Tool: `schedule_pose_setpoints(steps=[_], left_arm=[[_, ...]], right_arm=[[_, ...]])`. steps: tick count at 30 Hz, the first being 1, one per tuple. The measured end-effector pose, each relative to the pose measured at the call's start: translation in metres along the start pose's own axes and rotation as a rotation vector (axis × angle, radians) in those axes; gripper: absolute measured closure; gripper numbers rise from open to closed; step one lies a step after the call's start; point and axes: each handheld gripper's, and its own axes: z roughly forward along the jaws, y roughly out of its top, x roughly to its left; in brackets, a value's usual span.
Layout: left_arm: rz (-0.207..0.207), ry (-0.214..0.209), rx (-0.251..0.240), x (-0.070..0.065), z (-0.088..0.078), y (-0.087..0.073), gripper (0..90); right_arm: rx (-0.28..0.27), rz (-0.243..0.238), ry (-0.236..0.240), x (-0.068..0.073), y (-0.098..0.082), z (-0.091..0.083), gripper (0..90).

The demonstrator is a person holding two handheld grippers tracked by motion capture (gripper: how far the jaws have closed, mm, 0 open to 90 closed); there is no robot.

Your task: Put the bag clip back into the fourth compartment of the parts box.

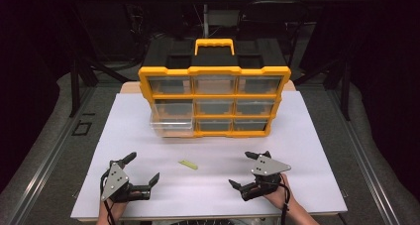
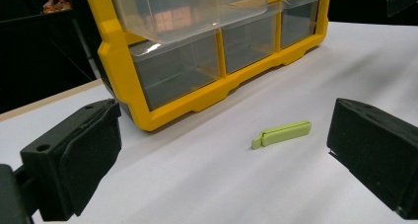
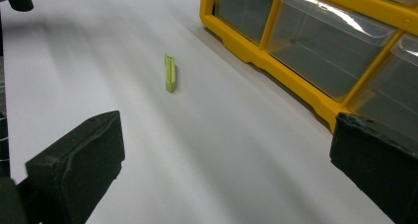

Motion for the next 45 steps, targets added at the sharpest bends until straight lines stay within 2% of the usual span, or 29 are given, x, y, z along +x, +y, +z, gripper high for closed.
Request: schedule_pose_setpoints(steps=[7, 20, 26, 45], left_arm=[[0.003, 0.001, -0.002, 0.000, -0.001, 0.000, 0.4], [0.005, -0.001, 0.003, 0.000, 0.000, 0.000, 0.4], [0.005, 0.000, 0.001, 0.000, -0.001, 0.000, 0.4], [0.004, 0.003, 0.010, 0.001, -0.003, 0.000, 0.4]], right_arm=[[0.045, -0.007, 0.043, 0.005, 0.006, 0.015, 0.0], [0.139, 0.012, 0.077, 0.007, 0.013, 0.039, 0.0], [0.163, 0.002, 0.083, 0.009, 0.017, 0.046, 0.0], [0.287, -0.040, 0.148, 0.018, 0.037, 0.077, 0.0]])
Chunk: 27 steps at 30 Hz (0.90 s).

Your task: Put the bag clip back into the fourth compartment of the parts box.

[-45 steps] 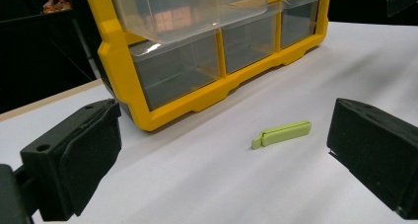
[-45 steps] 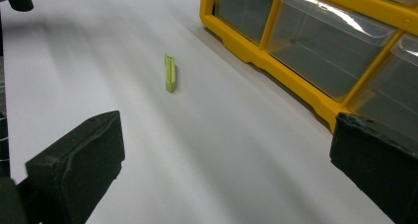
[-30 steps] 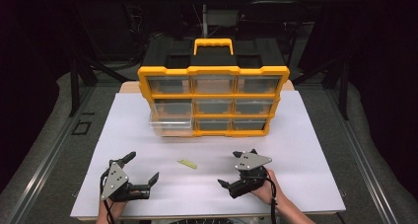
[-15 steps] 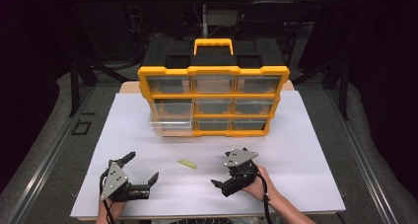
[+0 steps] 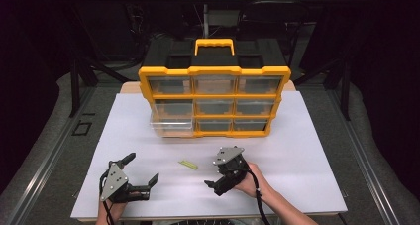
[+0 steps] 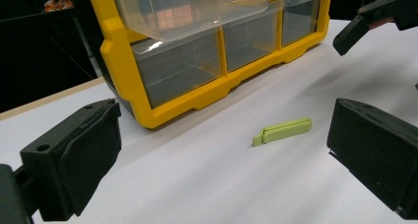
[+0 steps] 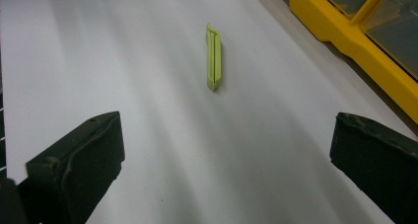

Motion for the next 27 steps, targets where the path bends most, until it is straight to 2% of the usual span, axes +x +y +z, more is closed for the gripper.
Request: schedule_pose_setpoints(steps=[20, 25, 27], left_arm=[[-0.007, 0.001, 0.000, 0.000, 0.000, 0.000, 0.3], [-0.007, 0.001, -0.001, 0.000, 0.000, 0.000, 0.3], [-0.006, 0.001, -0.001, 0.000, 0.000, 0.000, 0.3]], right_arm=[[0.084, -0.026, -0.020, 0.004, 0.027, 0.026, 0.2], [0.113, -0.034, -0.035, 0.005, 0.034, 0.032, 5.2], [0.126, -0.053, -0.045, 0.005, 0.037, 0.035, 6.8]])
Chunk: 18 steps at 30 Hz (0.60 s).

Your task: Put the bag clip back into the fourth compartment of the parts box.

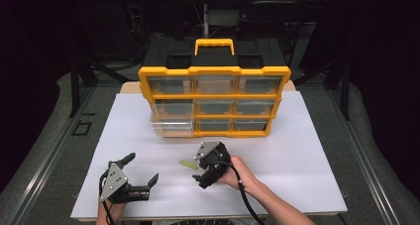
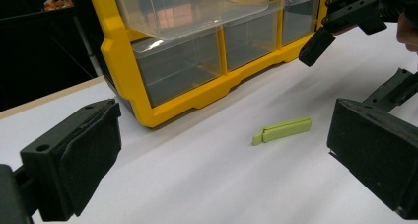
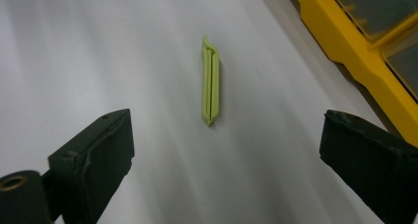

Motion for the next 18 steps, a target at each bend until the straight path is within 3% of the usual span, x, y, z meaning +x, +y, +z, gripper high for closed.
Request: schedule_pose_setpoints(steps=[7, 8, 12, 18], left_arm=[[0.002, -0.001, -0.001, 0.000, 0.000, 0.000, 0.3], [0.003, -0.002, -0.001, 0.000, 0.000, 0.000, 0.3], [0.000, 0.000, -0.001, 0.000, -0.001, 0.000, 0.3], [0.004, 0.000, 0.000, 0.000, -0.001, 0.000, 0.3]], right_arm=[[0.034, -0.030, -0.004, 0.003, 0.010, 0.007, 18.5], [0.042, -0.035, -0.003, 0.002, 0.013, 0.009, 27.8], [0.077, -0.044, -0.007, 0.002, 0.017, 0.013, 43.3], [0.143, -0.053, 0.022, 0.006, 0.021, 0.024, 58.1]])
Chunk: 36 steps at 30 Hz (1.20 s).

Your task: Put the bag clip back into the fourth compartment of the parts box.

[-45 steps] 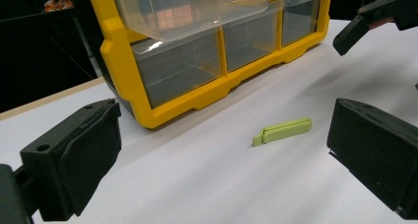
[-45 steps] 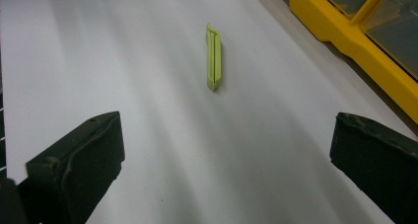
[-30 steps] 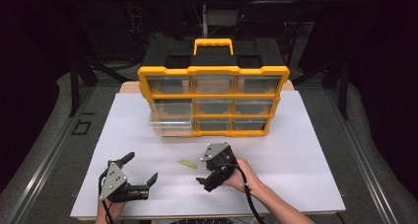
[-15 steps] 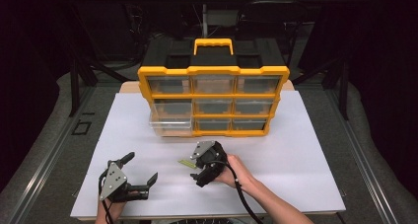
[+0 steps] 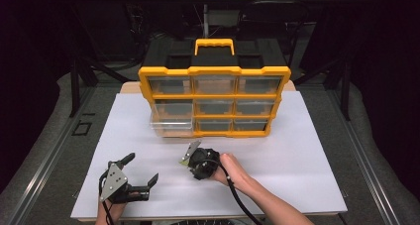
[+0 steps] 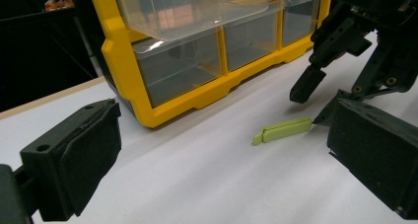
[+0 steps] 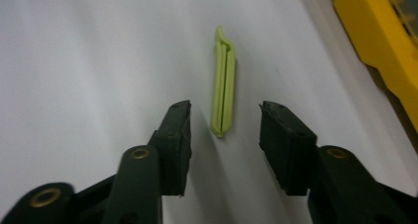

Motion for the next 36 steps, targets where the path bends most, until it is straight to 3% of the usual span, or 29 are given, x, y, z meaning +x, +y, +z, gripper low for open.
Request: schedule_pose_setpoints(steps=[7, 17, 19, 28, 32, 36], left_arm=[[0.000, 0.003, -0.002, 0.001, -0.001, 0.000, 0.3], [-0.003, 0.000, -0.004, 0.001, -0.001, 0.000, 0.3], [-0.003, 0.001, -0.004, 0.001, -0.001, 0.000, 0.3], [-0.005, 0.001, -0.005, 0.001, -0.001, 0.000, 0.3], [-0.007, 0.000, -0.005, 0.001, -0.001, 0.000, 0.4], [-0.003, 0.000, -0.006, 0.001, -0.001, 0.000, 0.3]], right_arm=[[0.046, 0.006, 0.016, 0.001, 0.010, 0.009, 69.8], [0.128, 0.023, 0.002, -0.002, 0.016, 0.019, 76.3], [0.118, 0.028, 0.019, -0.003, 0.016, 0.020, 77.9], [0.139, 0.060, 0.002, -0.002, 0.018, 0.019, 80.6], [0.097, 0.085, 0.001, -0.001, 0.018, 0.013, 80.7], [0.093, 0.075, -0.002, -0.001, 0.016, 0.007, 80.7]])
